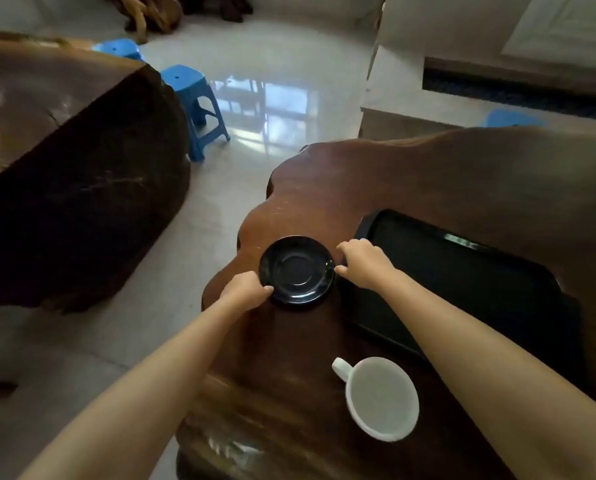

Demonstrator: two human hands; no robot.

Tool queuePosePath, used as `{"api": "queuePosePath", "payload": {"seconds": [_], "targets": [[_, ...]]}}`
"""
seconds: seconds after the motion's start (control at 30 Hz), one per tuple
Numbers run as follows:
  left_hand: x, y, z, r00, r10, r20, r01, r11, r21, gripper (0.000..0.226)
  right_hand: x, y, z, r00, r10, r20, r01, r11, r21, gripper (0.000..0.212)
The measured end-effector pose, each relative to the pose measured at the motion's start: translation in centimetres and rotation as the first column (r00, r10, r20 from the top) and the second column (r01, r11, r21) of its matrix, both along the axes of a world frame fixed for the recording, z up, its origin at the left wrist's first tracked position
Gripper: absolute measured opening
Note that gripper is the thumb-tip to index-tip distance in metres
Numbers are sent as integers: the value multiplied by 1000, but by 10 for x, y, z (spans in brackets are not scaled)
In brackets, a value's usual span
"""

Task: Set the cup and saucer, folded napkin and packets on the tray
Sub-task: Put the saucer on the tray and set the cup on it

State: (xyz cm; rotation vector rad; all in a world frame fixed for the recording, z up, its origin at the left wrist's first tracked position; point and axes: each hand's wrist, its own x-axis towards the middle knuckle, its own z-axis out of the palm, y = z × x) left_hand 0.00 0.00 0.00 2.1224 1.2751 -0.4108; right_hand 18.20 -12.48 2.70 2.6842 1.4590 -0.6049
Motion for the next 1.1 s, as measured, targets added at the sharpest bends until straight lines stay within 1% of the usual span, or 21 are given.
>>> {"api": "queuePosePath", "payload": {"seconds": [0.07,0.13,0.2,0.27,0.3,0.37,0.5,0.57,0.63,0.7,0.77,0.87,0.93,1.0,1.1], "targets": [[7,9,-6,998,62,26,-62,998,-4,32,6,17,-5,995,60,85,-59,998,-14,44],[14,14,-9,991,125,50,-124,992,-35,32,10,33,-9,989,100,109,-94,994,-55,40],[19,16,-15,971,222,92,-210,969,-130,29,12,46,-18,988,124,95,-111,985,-128,35],[21,14,-20,928,344,145,-301,919,-254,29,12,52,-28,987,128,95,-110,979,-173,29],[22,13,-23,898,405,170,-340,886,-316,32,12,55,-34,987,118,108,-100,981,-166,24],[23,9,-26,844,495,205,-395,833,-386,38,11,57,-43,987,88,137,-71,990,-122,17],[25,6,-26,736,632,241,-475,736,-482,35,15,55,-52,992,27,120,-25,1000,-16,17],[29,6,-20,687,669,282,-488,713,-503,32,22,53,-48,998,-9,64,5,998,69,22],[37,7,-9,681,652,334,-471,739,-482,34,31,49,-37,999,-48,-18,51,987,155,28],[48,8,7,675,632,381,-431,757,-492,41,44,44,-23,989,-88,-121,114,966,231,29],[62,7,23,663,617,424,-378,765,-522,45,62,35,-4,961,-123,-247,193,939,284,30],[89,-3,43,635,619,463,-304,750,-587,44,90,10,25,878,-192,-438,351,881,317,35],[109,-15,53,604,646,466,-248,709,-660,42,109,-9,40,838,-233,-493,429,840,333,36],[131,-31,54,588,672,450,-213,665,-715,39,126,-30,50,808,-281,-518,496,799,340,37],[166,-63,43,551,717,426,-220,618,-755,33,152,-63,46,750,-392,-533,611,720,330,36]]}}
